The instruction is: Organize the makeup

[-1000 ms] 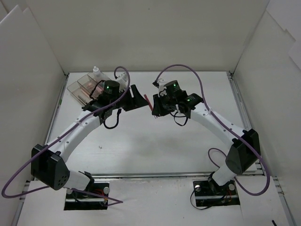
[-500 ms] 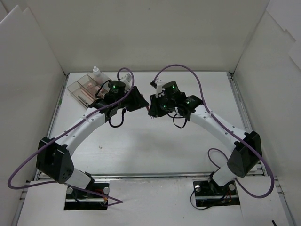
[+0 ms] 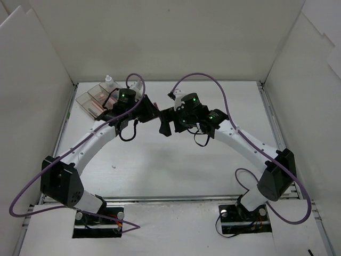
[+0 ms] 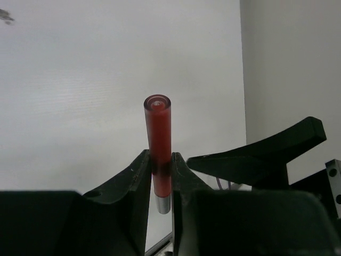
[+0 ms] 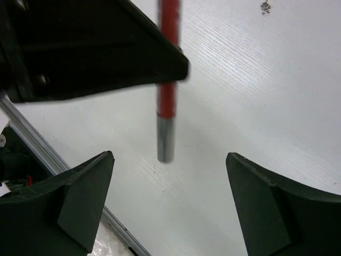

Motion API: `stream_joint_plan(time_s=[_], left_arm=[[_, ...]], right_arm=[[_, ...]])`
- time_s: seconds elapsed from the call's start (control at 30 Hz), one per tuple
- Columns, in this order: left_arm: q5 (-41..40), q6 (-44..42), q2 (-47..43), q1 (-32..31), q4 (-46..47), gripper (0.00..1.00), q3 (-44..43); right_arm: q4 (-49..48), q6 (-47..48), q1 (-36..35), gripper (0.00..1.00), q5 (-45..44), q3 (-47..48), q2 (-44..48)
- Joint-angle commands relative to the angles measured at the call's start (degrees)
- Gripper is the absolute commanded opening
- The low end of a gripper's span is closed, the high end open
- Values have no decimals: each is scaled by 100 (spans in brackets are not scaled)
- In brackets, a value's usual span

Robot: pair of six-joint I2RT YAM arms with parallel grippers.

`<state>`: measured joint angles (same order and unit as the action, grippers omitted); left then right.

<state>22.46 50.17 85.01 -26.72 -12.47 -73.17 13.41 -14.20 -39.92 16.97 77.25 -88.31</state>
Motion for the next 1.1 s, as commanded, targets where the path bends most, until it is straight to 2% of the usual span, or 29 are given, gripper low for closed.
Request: stream_joint_plan(time_s=[0.0,0.03,0.23,0.3,0.33,0.43,0.67,0.93,1.07], left_arm=[[4,-7,-354,500,307,0,48],[-13,-147,-389,623,167,0,74],[-417,-894,-600,2134,-440,0,-39],[-619,-1131,-451,2521,-606,0,-206],[-629,-1246,-355,2905,-816,0,-450],[-611,-1466,250,3558,-1020,0,-874],[-858,-1625,1358,4244,-959,9,-1709],[-787,-1423,2686,4412,-1117,21,-2878],[-699,-1370,2933,4465,-1108,42,-3072]], right_arm=[[-313,-22,133,85,-317,-35,323],[-313,-4,169,98,-352,-113,384],[-85,198,582,98,-861,-553,885],[21,268,696,98,-985,-667,1053],[56,277,740,98,-1037,-772,1105],[206,303,837,98,-1187,-914,1264],[329,207,977,98,-1249,-1081,1466],[478,136,1056,98,-1477,-1318,1826],[540,23,1074,98,-1539,-1432,1967]])
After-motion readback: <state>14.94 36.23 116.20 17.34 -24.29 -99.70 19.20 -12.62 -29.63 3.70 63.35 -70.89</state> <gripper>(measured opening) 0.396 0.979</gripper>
